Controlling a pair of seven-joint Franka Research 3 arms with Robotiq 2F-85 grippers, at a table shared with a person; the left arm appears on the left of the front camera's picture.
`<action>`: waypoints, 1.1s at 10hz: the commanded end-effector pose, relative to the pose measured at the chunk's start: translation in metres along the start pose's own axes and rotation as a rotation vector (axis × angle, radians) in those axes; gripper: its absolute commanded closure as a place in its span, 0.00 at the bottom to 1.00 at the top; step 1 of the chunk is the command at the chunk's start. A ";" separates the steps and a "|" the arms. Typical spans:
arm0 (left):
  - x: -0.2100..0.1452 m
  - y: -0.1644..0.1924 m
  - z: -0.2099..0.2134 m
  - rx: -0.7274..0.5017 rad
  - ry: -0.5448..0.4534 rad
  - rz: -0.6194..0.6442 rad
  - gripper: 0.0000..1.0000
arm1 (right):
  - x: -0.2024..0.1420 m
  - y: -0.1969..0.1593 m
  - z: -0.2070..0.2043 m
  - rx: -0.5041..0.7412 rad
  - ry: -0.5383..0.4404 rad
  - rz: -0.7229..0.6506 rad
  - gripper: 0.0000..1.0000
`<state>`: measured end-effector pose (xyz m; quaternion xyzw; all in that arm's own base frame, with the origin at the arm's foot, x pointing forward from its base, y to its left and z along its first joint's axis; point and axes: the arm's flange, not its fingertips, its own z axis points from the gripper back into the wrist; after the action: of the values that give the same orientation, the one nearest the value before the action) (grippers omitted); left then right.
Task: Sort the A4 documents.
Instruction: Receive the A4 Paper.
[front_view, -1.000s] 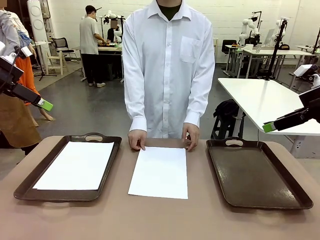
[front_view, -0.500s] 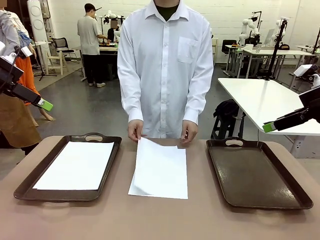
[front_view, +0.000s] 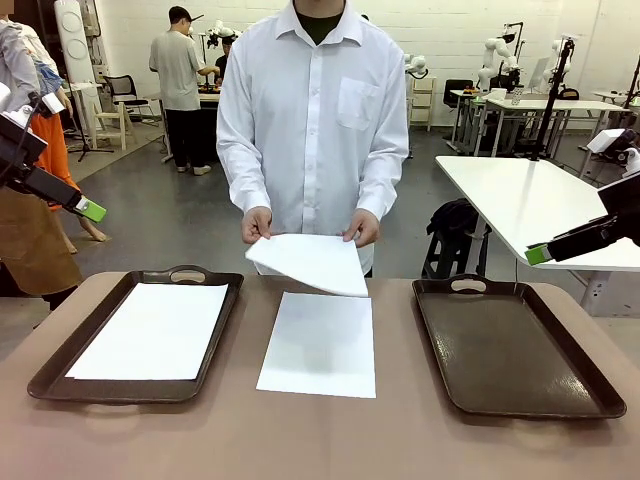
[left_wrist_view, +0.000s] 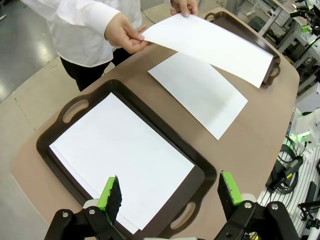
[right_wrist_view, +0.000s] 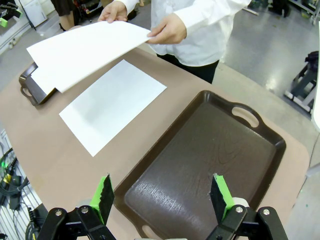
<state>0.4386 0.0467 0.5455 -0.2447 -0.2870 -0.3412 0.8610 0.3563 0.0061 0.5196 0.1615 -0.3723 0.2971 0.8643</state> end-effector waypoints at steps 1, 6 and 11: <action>-0.003 -0.001 0.002 -0.006 -0.006 -0.017 0.00 | 0.000 0.000 -0.001 0.003 0.001 0.000 0.00; -0.003 -0.001 0.002 -0.006 -0.006 -0.017 0.00 | 0.000 0.000 -0.001 0.003 0.001 0.000 0.00; -0.003 -0.001 0.002 -0.006 -0.006 -0.017 0.00 | 0.000 0.000 -0.001 0.003 0.001 0.000 0.00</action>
<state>0.4386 0.0468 0.5455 -0.2447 -0.2870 -0.3413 0.8610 0.3563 0.0061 0.5196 0.1615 -0.3723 0.2971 0.8643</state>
